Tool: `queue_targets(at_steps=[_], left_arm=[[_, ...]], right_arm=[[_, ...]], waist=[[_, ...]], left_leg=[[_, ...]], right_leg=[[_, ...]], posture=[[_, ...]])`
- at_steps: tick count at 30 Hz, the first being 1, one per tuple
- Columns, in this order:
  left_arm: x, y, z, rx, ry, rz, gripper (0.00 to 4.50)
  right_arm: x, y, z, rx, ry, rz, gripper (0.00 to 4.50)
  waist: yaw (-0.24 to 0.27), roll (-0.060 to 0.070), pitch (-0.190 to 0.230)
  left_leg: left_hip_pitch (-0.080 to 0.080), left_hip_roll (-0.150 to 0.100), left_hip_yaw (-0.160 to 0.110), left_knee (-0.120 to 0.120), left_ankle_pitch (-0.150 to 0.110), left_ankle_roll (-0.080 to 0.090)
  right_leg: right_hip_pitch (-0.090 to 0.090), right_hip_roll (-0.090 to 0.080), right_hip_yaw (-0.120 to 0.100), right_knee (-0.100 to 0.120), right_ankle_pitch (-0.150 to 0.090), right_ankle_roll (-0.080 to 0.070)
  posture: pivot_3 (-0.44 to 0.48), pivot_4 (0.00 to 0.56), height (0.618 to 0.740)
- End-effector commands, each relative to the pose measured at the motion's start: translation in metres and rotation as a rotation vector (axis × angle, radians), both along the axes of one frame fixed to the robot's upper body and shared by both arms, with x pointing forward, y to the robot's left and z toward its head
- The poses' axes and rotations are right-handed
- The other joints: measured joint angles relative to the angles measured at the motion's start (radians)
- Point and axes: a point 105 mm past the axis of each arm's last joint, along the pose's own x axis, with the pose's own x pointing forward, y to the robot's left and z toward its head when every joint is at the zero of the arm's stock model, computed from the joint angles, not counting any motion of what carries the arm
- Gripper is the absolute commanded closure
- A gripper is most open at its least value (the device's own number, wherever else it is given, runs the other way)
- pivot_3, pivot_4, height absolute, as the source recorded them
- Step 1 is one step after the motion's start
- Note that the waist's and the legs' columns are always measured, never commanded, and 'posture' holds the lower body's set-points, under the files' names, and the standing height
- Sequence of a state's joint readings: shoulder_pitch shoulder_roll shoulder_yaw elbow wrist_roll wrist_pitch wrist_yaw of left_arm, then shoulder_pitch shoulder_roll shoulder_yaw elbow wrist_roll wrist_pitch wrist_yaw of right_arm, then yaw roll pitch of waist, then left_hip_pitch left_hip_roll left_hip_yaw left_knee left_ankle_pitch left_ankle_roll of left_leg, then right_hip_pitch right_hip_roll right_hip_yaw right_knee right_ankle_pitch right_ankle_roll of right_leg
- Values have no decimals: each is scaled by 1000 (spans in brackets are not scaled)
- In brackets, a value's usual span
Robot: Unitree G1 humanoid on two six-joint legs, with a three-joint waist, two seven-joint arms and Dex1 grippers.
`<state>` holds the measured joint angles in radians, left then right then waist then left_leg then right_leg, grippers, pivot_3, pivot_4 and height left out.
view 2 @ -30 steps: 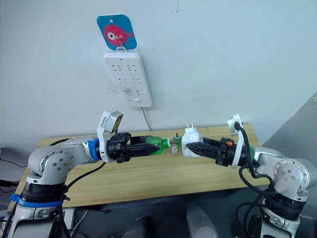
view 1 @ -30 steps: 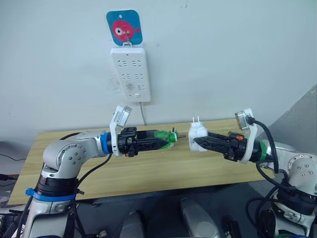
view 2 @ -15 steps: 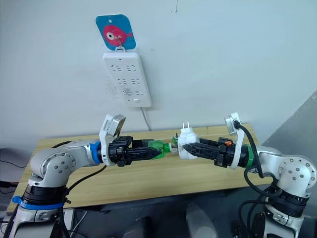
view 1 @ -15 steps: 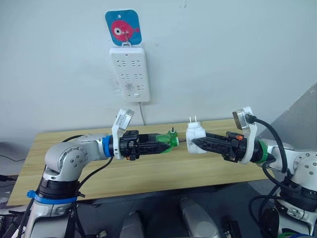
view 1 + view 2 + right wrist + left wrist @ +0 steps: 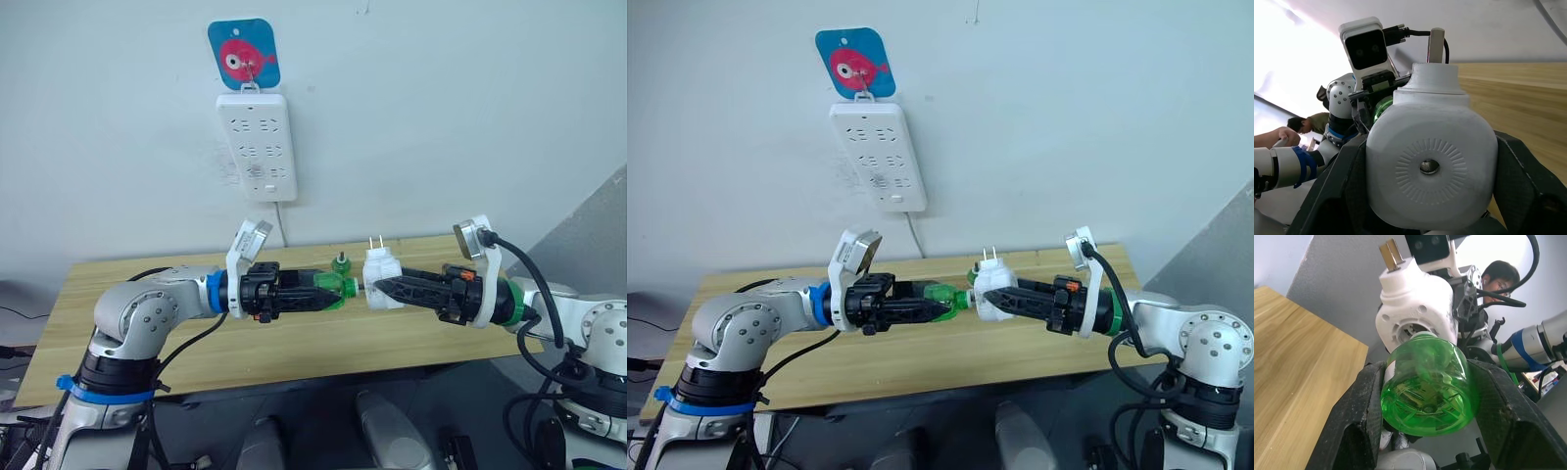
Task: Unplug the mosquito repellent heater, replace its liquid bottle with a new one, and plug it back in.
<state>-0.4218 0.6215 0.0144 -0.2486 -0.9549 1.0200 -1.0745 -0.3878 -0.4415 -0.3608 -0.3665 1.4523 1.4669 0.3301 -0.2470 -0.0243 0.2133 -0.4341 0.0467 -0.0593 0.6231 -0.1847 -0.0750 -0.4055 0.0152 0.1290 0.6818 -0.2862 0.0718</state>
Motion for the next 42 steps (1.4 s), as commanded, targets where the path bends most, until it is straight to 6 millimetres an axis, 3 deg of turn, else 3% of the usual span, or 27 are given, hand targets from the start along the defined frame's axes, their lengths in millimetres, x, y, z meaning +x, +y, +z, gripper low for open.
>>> queue_targets(at_steps=[1,7,19,32,42], left_arm=[[-6,-5,3,3,-54,-40,2263],[-2,-7,3,-6,-80,-30,2263],[-12,-9,11,-52,-60,-89,2263],[-17,-14,13,-62,-58,-128,2263],[-18,-13,20,-94,-31,-132,2263]], right_arm=[[-8,7,10,50,-26,50,1508],[-17,12,12,50,-14,100,1508],[-9,12,8,3,-21,36,1508],[-20,17,10,12,-13,102,1508],[-13,7,4,-8,6,67,1508]], waist=[[0,0,0],[0,0,0],[1,0,0],[4,0,0],[6,0,0]], left_leg=[[0,0,0,0,0,0],[0,0,0,0,0,0],[0,0,0,0,0,0],[0,0,0,0,0,0],[0,0,0,0,0,0]], right_leg=[[0,0,0,0,0,0],[0,0,0,0,0,0],[0,0,0,0,0,0],[0,0,0,0,0,0],[0,0,0,0,0,0]], posture=[[-254,170,740],[-255,170,740],[-251,171,740],[-253,173,740],[-249,170,740]])
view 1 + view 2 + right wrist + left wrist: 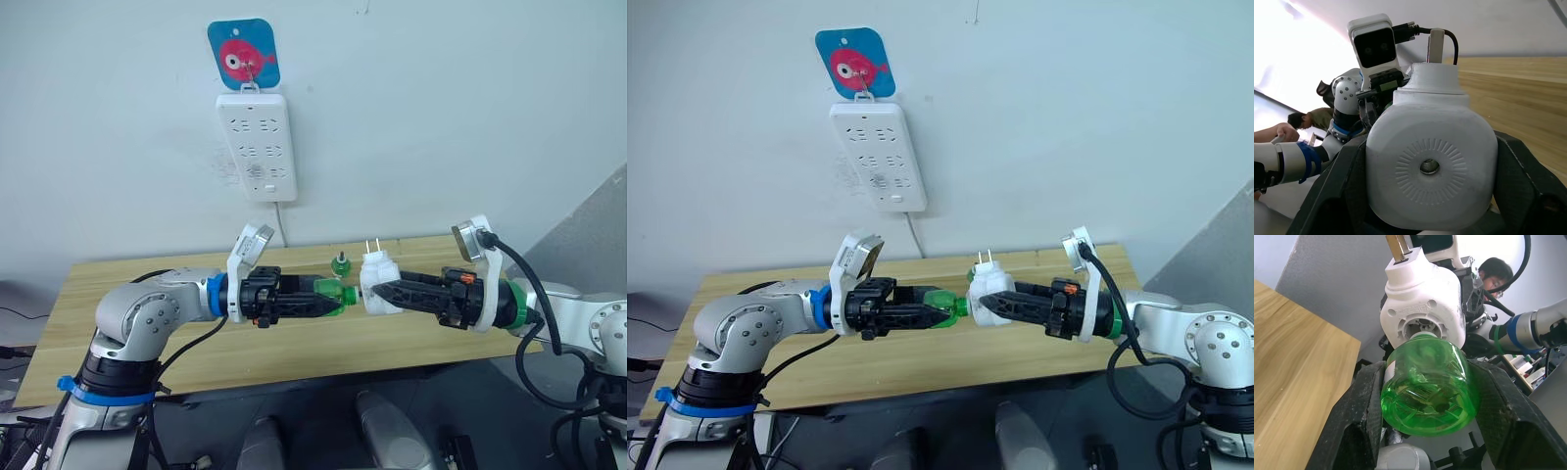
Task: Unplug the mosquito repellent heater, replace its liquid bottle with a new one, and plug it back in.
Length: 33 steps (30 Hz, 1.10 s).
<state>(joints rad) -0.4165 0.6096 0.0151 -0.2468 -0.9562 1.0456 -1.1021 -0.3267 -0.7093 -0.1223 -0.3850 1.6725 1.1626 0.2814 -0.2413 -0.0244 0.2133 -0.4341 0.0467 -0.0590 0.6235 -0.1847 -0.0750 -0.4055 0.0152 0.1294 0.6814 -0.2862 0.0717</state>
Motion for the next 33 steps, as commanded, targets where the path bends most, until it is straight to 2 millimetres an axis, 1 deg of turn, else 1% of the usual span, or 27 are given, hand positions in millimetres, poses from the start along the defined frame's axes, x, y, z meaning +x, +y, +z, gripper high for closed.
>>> queue_targets(at_steps=[1,6,12,18,23,28,33], left_arm=[[-13,-11,22,-87,-60,-96,2263],[-14,-13,22,-101,-51,-100,2263],[-17,-12,21,-90,-45,-109,2263],[-15,-13,26,-125,-33,-96,2263],[-12,-13,26,-130,-25,-75,2263],[-14,-15,16,-76,-45,-84,2263],[-14,-20,10,-51,-86,-80,2263]], right_arm=[[-5,3,1,11,2,38,1508],[-10,6,5,29,1,63,1508],[-5,0,2,23,15,25,1508],[-1,-5,3,29,27,6,1508],[-2,-7,4,26,27,5,1508],[-6,-3,12,55,18,24,1508],[-11,5,18,85,15,50,1508]], waist=[[0,0,0],[0,0,0],[1,0,0],[2,0,0],[3,0,0],[4,0,0],[5,0,0]], left_leg=[[0,0,0,0,0,0],[0,0,0,0,0,0],[0,0,0,0,0,0],[0,0,0,0,0,0],[0,0,0,0,0,0],[0,0,0,0,0,0],[0,0,0,0,0,0]], right_leg=[[0,0,0,0,0,0],[0,0,0,0,0,0],[0,0,0,0,0,0],[0,0,0,0,0,0],[0,0,0,0,0,0],[0,0,0,0,0,0],[0,0,0,0,0,0]], posture=[[-249,170,740],[-251,169,740],[-250,168,740],[-250,165,740],[-252,166,740],[-254,167,740],[-254,167,740]])
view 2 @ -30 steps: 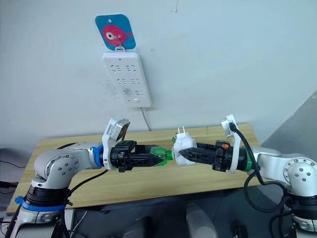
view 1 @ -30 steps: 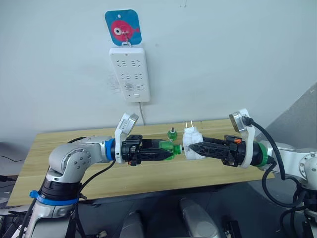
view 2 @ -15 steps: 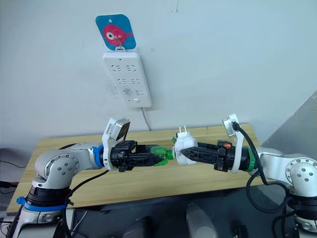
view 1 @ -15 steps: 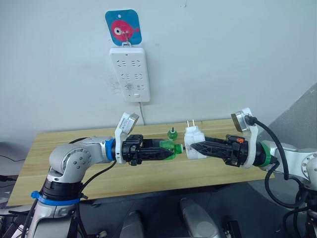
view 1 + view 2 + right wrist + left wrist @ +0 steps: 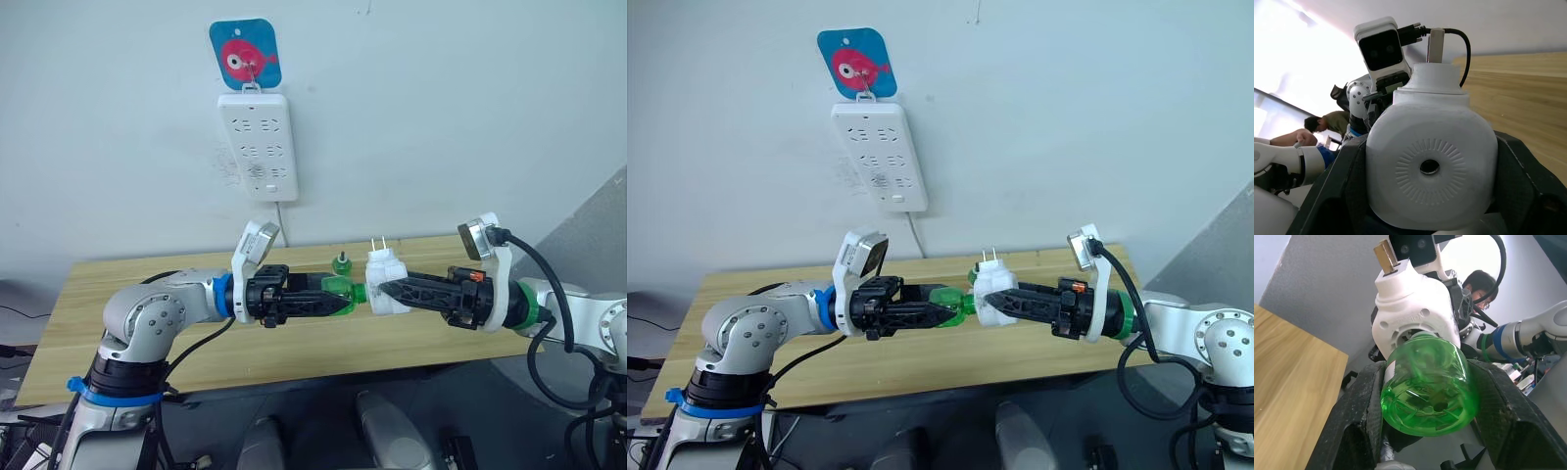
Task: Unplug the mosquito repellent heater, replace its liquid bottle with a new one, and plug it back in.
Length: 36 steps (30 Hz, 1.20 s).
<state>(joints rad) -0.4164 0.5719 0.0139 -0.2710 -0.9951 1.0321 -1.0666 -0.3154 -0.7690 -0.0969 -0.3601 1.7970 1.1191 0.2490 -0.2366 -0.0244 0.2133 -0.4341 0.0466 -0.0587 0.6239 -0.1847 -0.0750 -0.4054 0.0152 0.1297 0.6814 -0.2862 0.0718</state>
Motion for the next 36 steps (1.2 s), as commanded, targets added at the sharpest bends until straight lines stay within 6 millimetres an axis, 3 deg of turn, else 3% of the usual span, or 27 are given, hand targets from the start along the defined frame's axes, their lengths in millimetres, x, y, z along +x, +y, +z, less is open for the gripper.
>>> queue_targets(at_steps=[1,12,19,22,24,36], left_arm=[[-9,-12,4,5,-85,-55,2263],[-7,-30,9,-20,-217,-57,2263],[-8,-30,5,4,-272,-64,2263],[-2,-29,2,9,-292,-31,2263],[2,-29,1,9,-307,-4,2263],[21,-28,3,-17,-336,97,2263]], right_arm=[[-9,10,14,42,-42,48,1508],[-15,22,11,-4,-74,93,1508],[-20,21,3,-52,-47,122,1508],[-19,18,1,-71,-45,114,454],[-17,16,-1,-87,-50,100,0],[-27,12,-12,-252,-193,149,0]], waist=[[1,0,0],[4,0,0],[15,0,0],[17,0,0],[18,0,0],[18,0,0]], left_leg=[[0,0,0,0,0,0],[0,0,0,0,0,0],[0,0,0,0,0,0],[0,0,0,0,0,0],[0,0,0,0,0,0],[0,0,1,2,0,0]], right_leg=[[0,0,0,0,0,0],[0,0,0,0,0,0],[0,0,0,0,0,0],[0,0,0,0,0,0],[0,0,0,0,0,0],[0,0,1,0,0,0]], posture=[[-254,167,740],[-253,167,740],[-252,167,740],[-251,167,740],[-251,167,740],[-253,171,740]])
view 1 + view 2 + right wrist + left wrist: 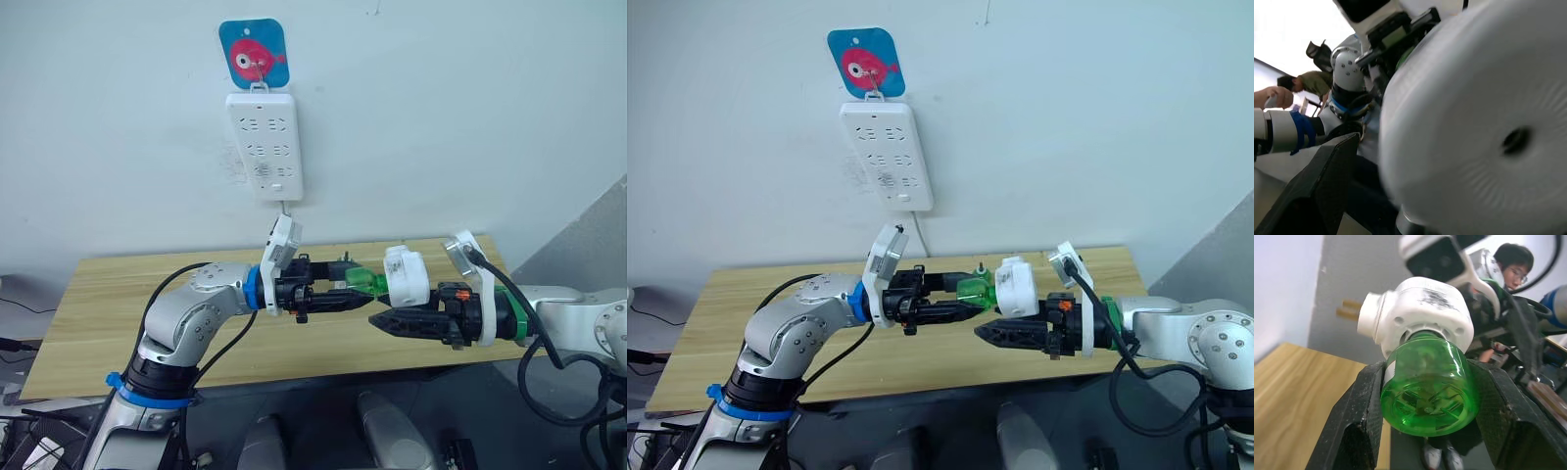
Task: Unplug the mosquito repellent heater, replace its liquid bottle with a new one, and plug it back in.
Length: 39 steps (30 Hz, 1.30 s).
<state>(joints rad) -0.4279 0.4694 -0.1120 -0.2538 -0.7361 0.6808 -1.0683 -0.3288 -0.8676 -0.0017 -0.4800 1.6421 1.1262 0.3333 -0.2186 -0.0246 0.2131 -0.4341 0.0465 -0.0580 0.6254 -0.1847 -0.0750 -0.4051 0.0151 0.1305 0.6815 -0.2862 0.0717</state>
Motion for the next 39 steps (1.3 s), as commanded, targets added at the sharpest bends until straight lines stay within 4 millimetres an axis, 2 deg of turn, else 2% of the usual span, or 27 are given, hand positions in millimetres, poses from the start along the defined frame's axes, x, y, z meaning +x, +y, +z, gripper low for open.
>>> queue_targets(at_steps=[1,6,12,18,22,26,29,32,36,39], left_arm=[[5,-1,8,-24,-32,26,2263],[9,-2,10,-42,-32,49,2263],[14,-5,15,-75,-33,86,2263],[12,-9,32,-156,0,63,2263],[8,-11,44,-221,44,29,2263],[-8,-9,47,-218,108,-56,2263],[-10,-4,44,-195,126,-67,2263],[-12,-3,43,-180,136,-89,2263],[-17,-2,41,-164,145,-123,2263],[-19,-2,40,-157,153,-139,2263]], right_arm=[[-10,2,3,-61,-133,60,0],[-10,0,0,-82,-208,72,0],[-26,-4,-10,-139,-267,175,0],[-28,-18,-19,-197,-404,185,0],[-27,-39,-22,-235,-359,170,0],[4,-78,-14,-348,-393,31,0],[26,-99,-1,-385,-443,-57,0],[45,-109,12,-387,-501,-123,0],[67,-103,32,-340,-571,-169,891],[72,-89,39,-290,-585,-145,2010]], waist=[[1,0,0],[1,0,0],[4,0,0],[6,0,0],[8,0,0],[5,0,0],[0,0,0],[-5,0,0],[-8,0,0],[-8,0,0]], left_leg=[[0,0,0,0,0,0],[0,0,0,0,0,0],[0,0,0,0,0,0],[0,0,0,1,0,0],[0,-1,0,2,0,0],[1,-1,1,3,0,0],[1,-1,1,3,0,0],[2,-1,2,3,0,0],[1,-1,2,2,0,0],[1,-1,2,2,0,0]], right_leg=[[0,0,0,0,0,0],[0,0,0,0,0,0],[0,0,0,0,0,0],[0,0,0,0,0,0],[1,0,0,0,0,0],[1,0,1,0,1,1],[2,0,1,0,1,1],[2,0,2,0,1,1],[1,0,2,0,1,1],[1,0,2,1,1,1]], posture=[[-255,173,740],[-256,174,740],[-256,174,740],[-254,169,740],[-253,169,740],[-255,170,740],[-258,169,740],[-259,167,740],[-261,164,740],[-261,164,740]])
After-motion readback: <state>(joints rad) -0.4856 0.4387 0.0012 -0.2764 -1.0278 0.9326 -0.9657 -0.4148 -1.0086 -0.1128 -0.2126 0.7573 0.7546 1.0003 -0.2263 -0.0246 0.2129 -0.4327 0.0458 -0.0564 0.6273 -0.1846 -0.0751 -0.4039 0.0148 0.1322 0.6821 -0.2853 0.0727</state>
